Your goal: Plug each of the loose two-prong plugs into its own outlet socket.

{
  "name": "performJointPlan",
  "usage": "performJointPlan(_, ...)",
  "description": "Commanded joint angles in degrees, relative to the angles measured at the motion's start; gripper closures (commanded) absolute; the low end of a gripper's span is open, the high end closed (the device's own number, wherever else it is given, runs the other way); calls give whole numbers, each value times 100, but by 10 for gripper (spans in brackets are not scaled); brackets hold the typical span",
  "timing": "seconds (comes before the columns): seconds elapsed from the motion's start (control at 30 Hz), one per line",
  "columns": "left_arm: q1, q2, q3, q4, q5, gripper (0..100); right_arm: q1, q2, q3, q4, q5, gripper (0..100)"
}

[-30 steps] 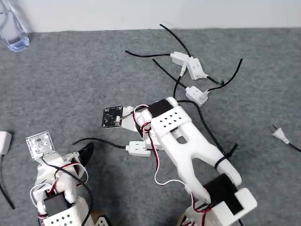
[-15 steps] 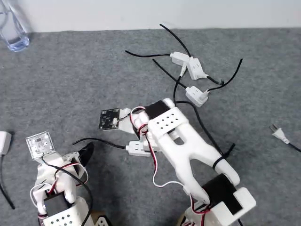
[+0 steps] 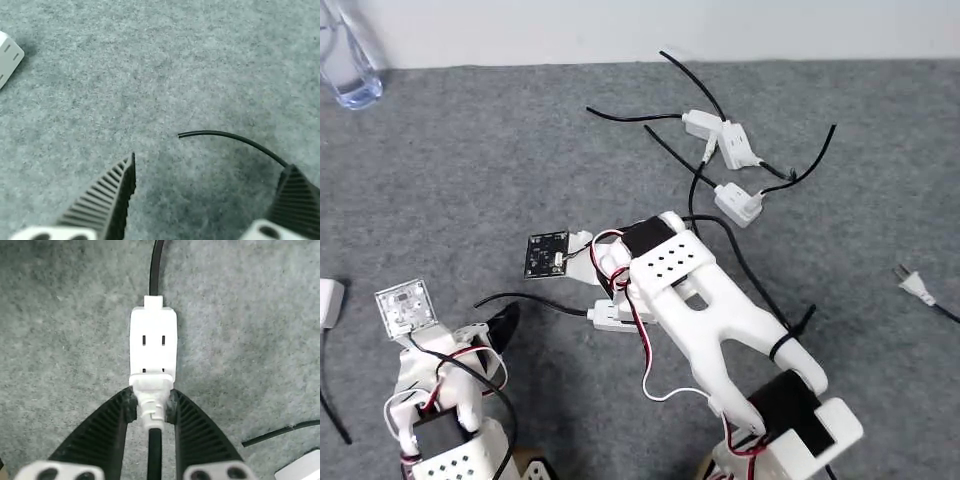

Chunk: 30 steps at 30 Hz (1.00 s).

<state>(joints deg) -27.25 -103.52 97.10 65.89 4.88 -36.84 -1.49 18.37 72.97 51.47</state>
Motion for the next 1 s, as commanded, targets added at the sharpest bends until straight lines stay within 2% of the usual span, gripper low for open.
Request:
performJointPlan(0.0, -26, -79, -66, 0, -44, 582, 4, -13, -387, -66, -35, 991)
performJointPlan(0.5, -26, -79, -66, 9, -44, 582, 163, -4, -18, -365, 53, 991)
performJointPlan(0.97, -26, -79, -66, 9, -44, 582, 207, -31, -53, -22, 9, 991)
